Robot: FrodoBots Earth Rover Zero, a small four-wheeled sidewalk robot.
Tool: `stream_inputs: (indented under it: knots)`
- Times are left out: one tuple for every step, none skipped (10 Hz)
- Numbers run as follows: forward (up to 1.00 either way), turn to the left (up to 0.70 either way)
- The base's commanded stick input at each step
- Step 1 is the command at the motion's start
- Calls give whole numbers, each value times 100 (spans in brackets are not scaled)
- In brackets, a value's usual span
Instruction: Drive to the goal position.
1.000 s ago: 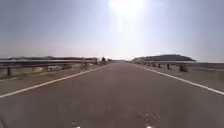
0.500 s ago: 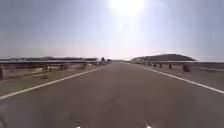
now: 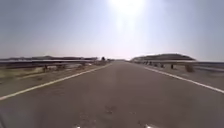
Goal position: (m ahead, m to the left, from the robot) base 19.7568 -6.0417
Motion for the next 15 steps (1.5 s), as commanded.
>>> stream_inputs:
  knots:
    - [70, 0]
    - [70, 0]
    - [70, 0]
    - [70, 0]
    - [70, 0]
    - [70, 0]
    - [70, 0]
    - [70, 0]
    - [70, 0]
    - [70, 0]
    - [70, 0]
    - [70, 0]
    - [70, 0]
    - [70, 0]
    - [70, 0]
